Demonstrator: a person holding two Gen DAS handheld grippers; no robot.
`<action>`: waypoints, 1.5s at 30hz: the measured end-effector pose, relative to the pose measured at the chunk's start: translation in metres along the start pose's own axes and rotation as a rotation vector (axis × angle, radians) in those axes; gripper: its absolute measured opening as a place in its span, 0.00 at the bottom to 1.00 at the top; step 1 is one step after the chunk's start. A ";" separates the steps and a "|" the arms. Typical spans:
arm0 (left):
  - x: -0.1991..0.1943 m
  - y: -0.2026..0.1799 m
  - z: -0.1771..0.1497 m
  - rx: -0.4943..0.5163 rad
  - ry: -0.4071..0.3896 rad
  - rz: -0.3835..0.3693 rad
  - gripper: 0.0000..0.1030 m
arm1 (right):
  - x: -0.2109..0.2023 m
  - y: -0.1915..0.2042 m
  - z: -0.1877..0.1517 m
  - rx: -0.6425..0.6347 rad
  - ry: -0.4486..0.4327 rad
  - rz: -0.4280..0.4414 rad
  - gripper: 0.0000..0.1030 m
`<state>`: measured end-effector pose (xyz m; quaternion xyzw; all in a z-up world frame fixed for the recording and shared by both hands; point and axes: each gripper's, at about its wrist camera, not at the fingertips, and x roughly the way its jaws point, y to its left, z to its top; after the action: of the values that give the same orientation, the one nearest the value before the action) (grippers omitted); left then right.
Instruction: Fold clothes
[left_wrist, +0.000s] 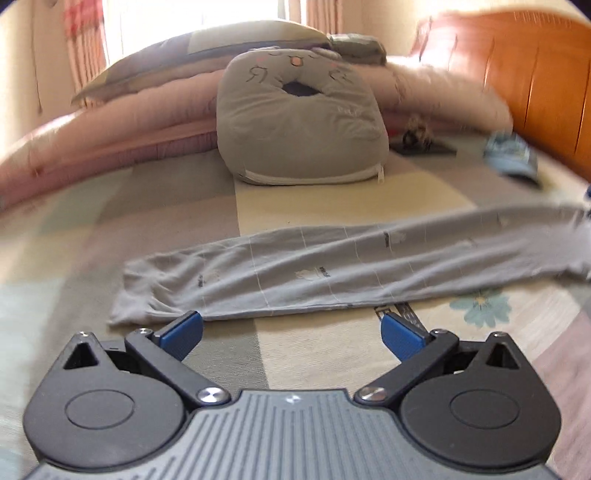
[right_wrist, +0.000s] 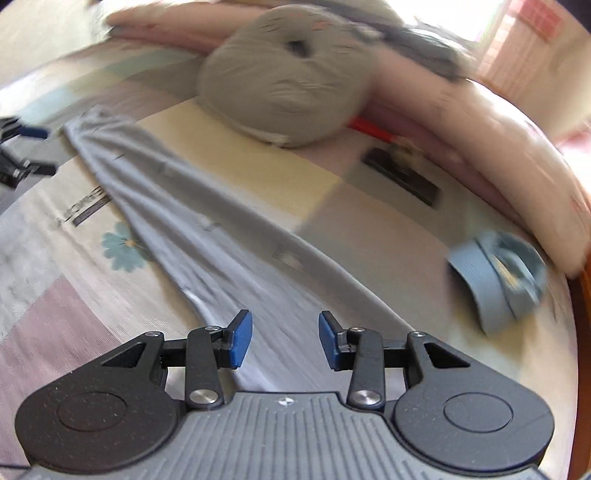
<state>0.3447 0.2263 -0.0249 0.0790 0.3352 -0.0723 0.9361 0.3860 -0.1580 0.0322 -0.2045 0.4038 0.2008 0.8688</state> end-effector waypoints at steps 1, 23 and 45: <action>-0.002 -0.006 0.004 0.007 0.013 -0.001 0.99 | -0.007 -0.008 -0.009 0.032 -0.013 -0.003 0.44; -0.001 -0.179 0.070 0.048 0.088 -0.044 0.99 | -0.020 -0.114 -0.076 0.175 -0.176 0.087 0.44; 0.064 -0.209 0.073 -0.091 0.151 -0.014 0.99 | 0.133 -0.151 0.009 0.136 -0.057 0.169 0.22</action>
<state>0.3996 0.0029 -0.0312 0.0390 0.4085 -0.0574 0.9101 0.5482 -0.2554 -0.0378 -0.1045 0.4076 0.2511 0.8717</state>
